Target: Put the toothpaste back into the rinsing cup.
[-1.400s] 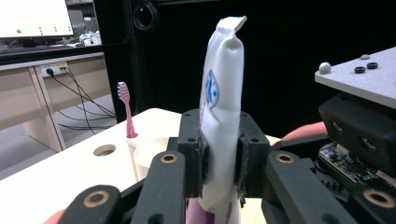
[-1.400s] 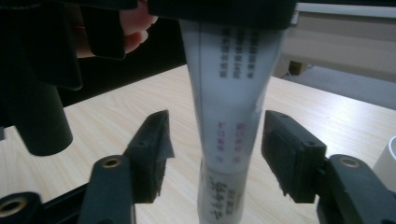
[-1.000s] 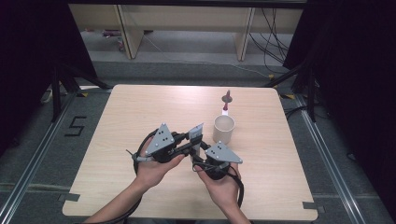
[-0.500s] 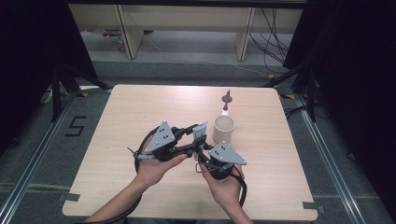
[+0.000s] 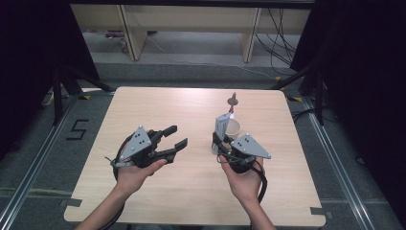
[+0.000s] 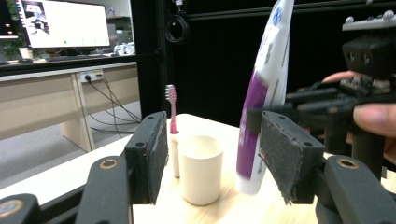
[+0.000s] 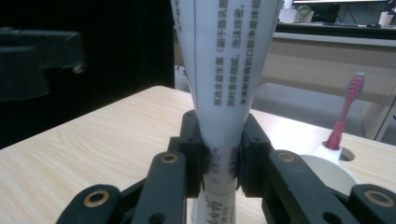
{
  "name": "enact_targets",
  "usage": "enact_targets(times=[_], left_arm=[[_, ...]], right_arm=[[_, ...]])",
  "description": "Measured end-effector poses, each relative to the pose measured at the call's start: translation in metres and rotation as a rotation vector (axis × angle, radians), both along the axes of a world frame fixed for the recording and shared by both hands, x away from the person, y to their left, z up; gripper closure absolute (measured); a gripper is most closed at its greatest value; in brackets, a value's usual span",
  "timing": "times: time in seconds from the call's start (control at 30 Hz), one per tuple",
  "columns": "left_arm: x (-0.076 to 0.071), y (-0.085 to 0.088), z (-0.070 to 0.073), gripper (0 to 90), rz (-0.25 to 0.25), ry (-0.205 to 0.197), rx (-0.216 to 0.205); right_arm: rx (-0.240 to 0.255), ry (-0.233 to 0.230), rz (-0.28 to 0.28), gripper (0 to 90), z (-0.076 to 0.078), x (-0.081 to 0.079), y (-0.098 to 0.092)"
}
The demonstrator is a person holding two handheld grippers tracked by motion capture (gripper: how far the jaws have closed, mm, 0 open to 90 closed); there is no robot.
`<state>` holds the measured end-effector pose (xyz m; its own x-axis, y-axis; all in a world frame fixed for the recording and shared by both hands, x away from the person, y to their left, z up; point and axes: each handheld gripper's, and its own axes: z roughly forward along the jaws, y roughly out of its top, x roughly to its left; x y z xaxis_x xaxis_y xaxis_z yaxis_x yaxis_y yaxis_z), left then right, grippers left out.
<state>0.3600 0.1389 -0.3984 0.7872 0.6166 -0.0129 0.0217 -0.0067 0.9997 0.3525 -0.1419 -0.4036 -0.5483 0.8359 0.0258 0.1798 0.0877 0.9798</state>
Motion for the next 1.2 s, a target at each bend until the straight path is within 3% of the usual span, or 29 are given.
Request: enact_targets(times=[0.2,0.23,0.33,0.53,0.83,0.93,1.03,1.2], left_arm=[[-0.001,0.012,-0.008,42.0,0.026,0.017,-0.005],[-0.001,0.013,-0.01,42.0,0.029,0.02,-0.004],[-0.002,0.018,-0.016,42.0,0.042,0.031,-0.006],[-0.007,0.028,-0.029,42.0,0.063,0.056,-0.005],[-0.013,0.044,-0.047,41.9,0.102,0.091,-0.011],[-0.013,0.049,-0.053,41.9,0.116,0.105,-0.015],[-0.013,0.052,-0.056,41.9,0.124,0.112,-0.012],[-0.013,0.053,-0.062,41.8,0.131,0.126,-0.009]], right_arm=[[-0.021,-0.048,-0.044,75.7,0.016,0.012,-0.014],[0.002,-0.027,-0.049,75.7,0.019,0.014,-0.015],[-0.007,-0.053,-0.072,75.7,0.028,0.024,-0.023],[0.013,-0.052,-0.13,75.7,0.036,0.044,-0.03],[-0.015,-0.047,-0.149,75.7,0.024,0.069,-0.032],[-0.001,-0.022,-0.179,75.6,0.019,0.071,-0.031],[-0.02,-0.043,-0.176,75.6,0.014,0.075,-0.032],[-0.028,-0.034,-0.183,75.5,0.007,0.077,-0.031]])
